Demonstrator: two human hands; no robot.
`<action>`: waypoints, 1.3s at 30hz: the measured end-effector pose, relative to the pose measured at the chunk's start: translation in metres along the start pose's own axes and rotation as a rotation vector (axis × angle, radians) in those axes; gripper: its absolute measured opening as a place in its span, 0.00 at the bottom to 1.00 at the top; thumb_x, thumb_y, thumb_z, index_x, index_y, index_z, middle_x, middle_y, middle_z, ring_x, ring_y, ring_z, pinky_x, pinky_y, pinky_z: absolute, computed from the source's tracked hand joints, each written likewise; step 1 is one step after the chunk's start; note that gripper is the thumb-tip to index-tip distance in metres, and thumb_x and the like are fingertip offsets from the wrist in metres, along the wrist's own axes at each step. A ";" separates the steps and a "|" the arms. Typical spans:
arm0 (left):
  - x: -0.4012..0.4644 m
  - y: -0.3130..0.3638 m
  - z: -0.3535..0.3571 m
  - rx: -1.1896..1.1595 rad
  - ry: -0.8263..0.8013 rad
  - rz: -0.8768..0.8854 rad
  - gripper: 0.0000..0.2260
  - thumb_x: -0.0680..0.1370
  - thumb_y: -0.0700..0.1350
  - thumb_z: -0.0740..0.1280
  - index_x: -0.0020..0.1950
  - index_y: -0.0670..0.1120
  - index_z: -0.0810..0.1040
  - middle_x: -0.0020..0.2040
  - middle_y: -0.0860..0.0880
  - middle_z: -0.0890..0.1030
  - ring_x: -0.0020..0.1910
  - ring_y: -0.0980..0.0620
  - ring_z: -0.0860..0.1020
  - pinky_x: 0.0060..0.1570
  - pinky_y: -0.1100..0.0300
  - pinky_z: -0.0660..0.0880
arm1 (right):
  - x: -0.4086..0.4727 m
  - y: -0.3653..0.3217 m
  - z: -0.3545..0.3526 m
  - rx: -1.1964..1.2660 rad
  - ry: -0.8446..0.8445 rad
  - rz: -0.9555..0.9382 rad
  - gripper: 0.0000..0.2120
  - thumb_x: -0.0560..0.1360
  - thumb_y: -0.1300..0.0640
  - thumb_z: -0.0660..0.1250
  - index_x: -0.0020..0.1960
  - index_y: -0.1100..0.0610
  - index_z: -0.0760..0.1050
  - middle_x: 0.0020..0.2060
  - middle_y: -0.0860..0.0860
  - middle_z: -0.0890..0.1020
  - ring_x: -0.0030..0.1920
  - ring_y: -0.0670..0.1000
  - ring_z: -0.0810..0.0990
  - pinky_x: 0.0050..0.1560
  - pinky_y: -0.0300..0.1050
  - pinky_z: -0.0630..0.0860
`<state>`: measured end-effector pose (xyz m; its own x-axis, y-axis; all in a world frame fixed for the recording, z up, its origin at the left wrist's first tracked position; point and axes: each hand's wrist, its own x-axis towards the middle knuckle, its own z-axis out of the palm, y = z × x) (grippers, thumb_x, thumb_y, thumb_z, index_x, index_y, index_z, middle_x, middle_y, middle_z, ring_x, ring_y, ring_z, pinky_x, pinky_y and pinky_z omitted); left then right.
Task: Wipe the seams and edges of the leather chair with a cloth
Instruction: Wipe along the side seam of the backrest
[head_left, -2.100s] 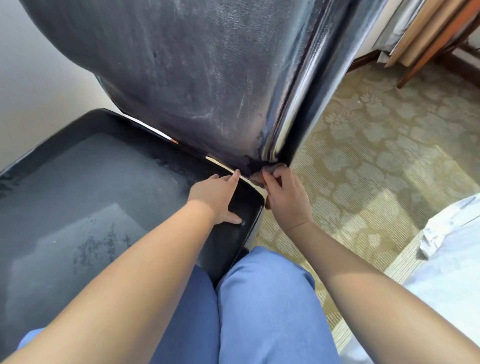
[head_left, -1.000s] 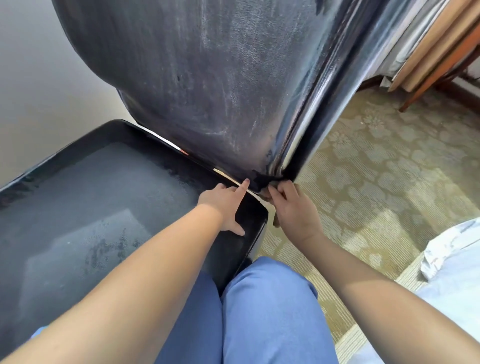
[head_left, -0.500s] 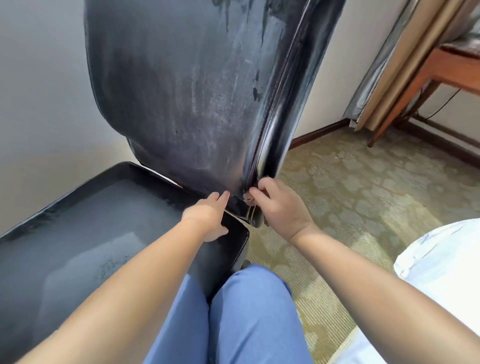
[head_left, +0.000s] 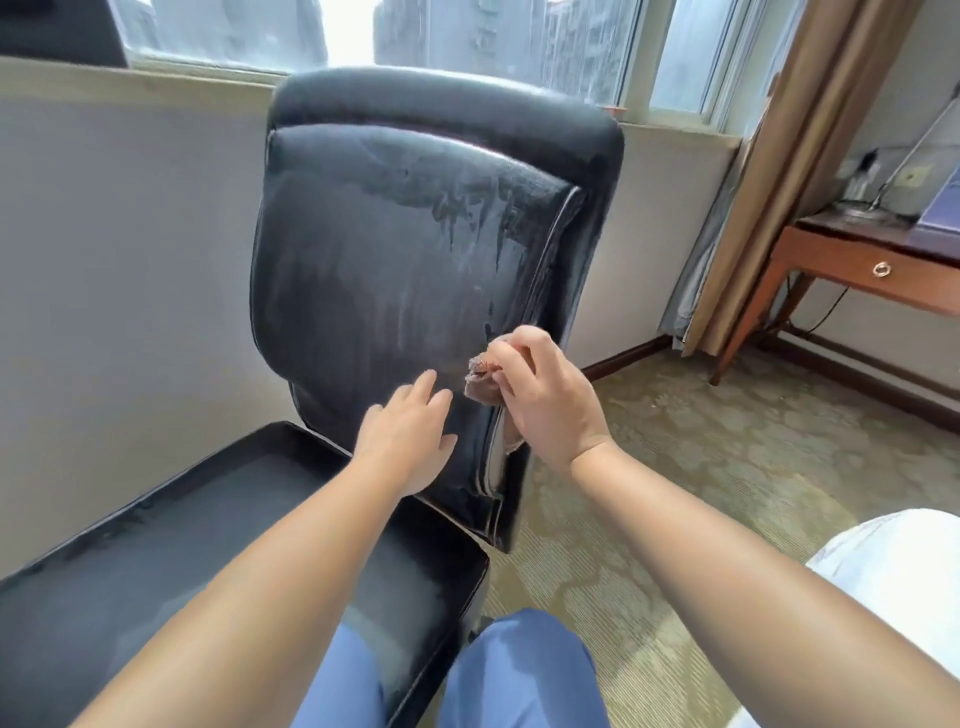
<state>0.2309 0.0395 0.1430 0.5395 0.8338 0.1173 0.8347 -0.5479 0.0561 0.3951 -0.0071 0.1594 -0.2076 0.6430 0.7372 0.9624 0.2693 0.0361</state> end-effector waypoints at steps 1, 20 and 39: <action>0.002 0.002 -0.007 -0.004 0.045 0.012 0.21 0.82 0.53 0.57 0.73 0.46 0.61 0.79 0.47 0.51 0.75 0.46 0.58 0.64 0.46 0.68 | 0.009 0.004 -0.002 -0.092 0.033 -0.020 0.20 0.68 0.64 0.74 0.58 0.59 0.73 0.55 0.55 0.68 0.44 0.53 0.79 0.43 0.46 0.81; 0.058 0.008 -0.105 -0.137 0.260 0.071 0.27 0.83 0.57 0.51 0.79 0.48 0.50 0.80 0.51 0.48 0.78 0.51 0.51 0.72 0.49 0.61 | 0.136 0.048 -0.082 -0.296 0.307 0.018 0.11 0.68 0.61 0.75 0.49 0.62 0.79 0.47 0.58 0.79 0.35 0.56 0.80 0.32 0.45 0.79; 0.138 -0.034 -0.107 -0.405 0.264 0.048 0.26 0.84 0.47 0.50 0.79 0.50 0.42 0.79 0.58 0.38 0.78 0.56 0.40 0.76 0.49 0.53 | 0.217 0.047 -0.008 -0.384 0.083 -0.016 0.08 0.60 0.63 0.77 0.35 0.59 0.78 0.32 0.53 0.81 0.35 0.54 0.79 0.36 0.42 0.79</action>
<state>0.2656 0.1657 0.2633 0.4862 0.7898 0.3739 0.6707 -0.6115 0.4197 0.3964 0.1398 0.3266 -0.2233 0.5764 0.7861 0.9580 -0.0193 0.2862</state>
